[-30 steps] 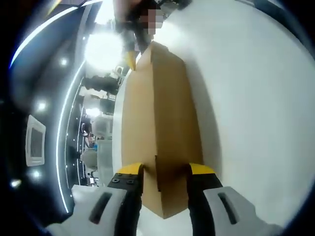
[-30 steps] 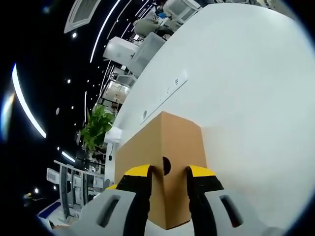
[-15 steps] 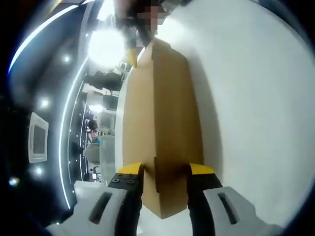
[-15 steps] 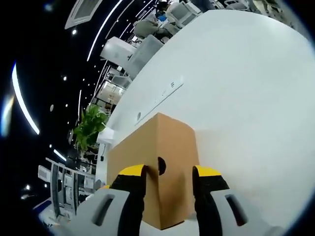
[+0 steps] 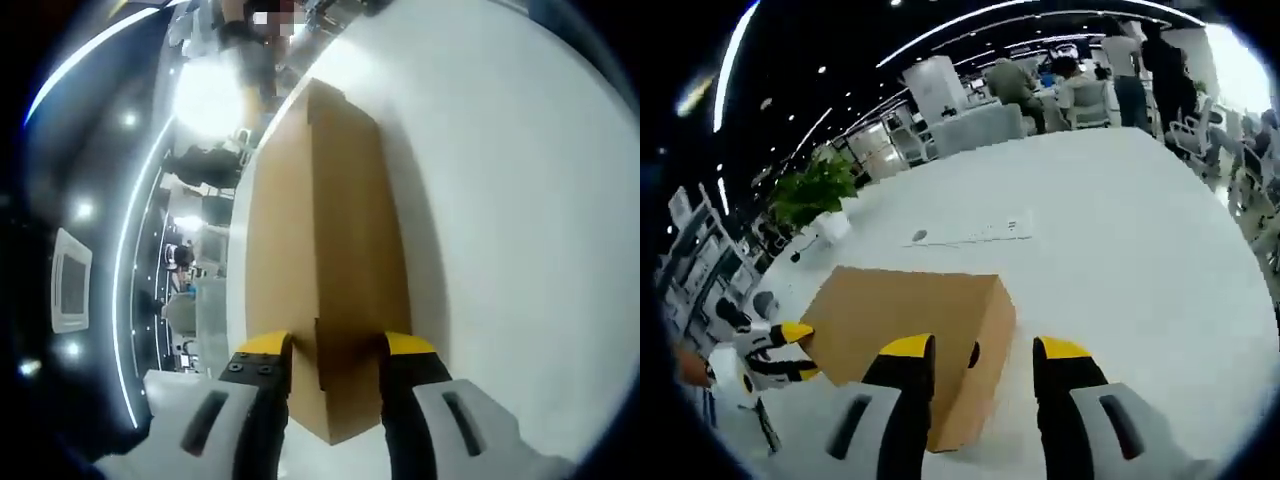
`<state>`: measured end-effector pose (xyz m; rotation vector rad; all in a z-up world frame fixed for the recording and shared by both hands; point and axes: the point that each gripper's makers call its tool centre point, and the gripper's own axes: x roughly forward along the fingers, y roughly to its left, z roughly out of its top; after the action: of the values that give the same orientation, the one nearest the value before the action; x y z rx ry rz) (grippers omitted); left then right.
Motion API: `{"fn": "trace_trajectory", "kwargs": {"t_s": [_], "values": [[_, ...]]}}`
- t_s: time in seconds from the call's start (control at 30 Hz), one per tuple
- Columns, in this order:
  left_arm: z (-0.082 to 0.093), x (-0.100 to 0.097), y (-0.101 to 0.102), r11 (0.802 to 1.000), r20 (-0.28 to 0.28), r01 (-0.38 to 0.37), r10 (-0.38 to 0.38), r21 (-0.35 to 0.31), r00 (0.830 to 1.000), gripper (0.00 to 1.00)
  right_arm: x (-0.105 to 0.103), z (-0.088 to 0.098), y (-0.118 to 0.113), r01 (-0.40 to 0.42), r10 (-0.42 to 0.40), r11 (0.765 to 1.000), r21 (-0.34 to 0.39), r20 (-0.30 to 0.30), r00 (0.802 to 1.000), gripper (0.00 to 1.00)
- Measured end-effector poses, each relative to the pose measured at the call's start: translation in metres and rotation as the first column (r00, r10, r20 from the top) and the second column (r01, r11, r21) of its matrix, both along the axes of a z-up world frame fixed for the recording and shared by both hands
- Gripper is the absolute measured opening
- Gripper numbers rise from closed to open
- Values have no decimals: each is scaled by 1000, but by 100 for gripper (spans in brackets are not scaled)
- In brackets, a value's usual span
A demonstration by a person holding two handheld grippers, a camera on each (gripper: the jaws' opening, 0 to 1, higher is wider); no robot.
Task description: Operate the shoe box by opening the lid, removing the specified soft item, and placing it in the target area until the item is outside and the box remains undamaged.
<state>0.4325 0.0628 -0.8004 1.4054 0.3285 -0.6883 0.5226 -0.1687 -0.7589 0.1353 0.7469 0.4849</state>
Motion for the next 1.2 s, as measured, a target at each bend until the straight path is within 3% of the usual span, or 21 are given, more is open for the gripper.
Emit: {"fn": "trace_trajectory", "kwargs": {"t_s": [0.03,0.1,0.2,0.27,0.4,0.73,0.77,0.83,0.87,0.93,0.97,1.0,1.07,1.2], "values": [[0,0,0,1000,-1,-1,1,1,1000,34,4,11,4,-102,116,987,-127,108,987,39],[-1,0,1,1000,1,1,-2,8,1000,34,-1,29,10,-159,195,966,-204,169,966,39],[-1,0,0,1000,2,-7,7,0,1000,34,-12,46,18,-219,282,936,-276,215,935,40],[0,0,0,1000,-1,-17,17,-5,1000,34,-19,57,21,-241,345,899,-366,252,904,41],[-1,0,0,1000,3,-18,18,5,1000,34,-29,58,28,-276,434,839,-470,271,859,45],[0,-1,1,1000,6,-20,20,19,1000,34,-65,38,50,-366,635,652,-664,214,743,53],[0,-1,1,1000,5,-20,20,17,1000,34,-68,36,53,-371,657,627,-685,209,725,53],[0,-1,1,1000,4,-16,16,15,1000,34,-72,25,56,-380,706,552,-743,173,687,55],[-1,-1,1,1000,3,-16,16,14,1000,34,-79,22,62,-384,742,505,-773,161,651,57],[0,-1,0,1000,2,-17,17,12,1000,34,-84,12,68,-395,771,465,-792,143,620,58],[0,-1,0,1000,4,-17,17,13,1000,34,-88,1,70,-413,782,457,-788,134,609,57],[0,-1,0,1000,3,-18,18,12,1000,34,-89,-5,69,-414,774,462,-784,129,619,56],[0,-1,0,1000,4,-19,19,11,1000,34,-93,-16,70,-426,771,449,-786,99,629,57],[0,-1,0,1000,4,-20,19,9,1000,34,-97,-22,75,-436,793,414,-799,81,604,57]]}}
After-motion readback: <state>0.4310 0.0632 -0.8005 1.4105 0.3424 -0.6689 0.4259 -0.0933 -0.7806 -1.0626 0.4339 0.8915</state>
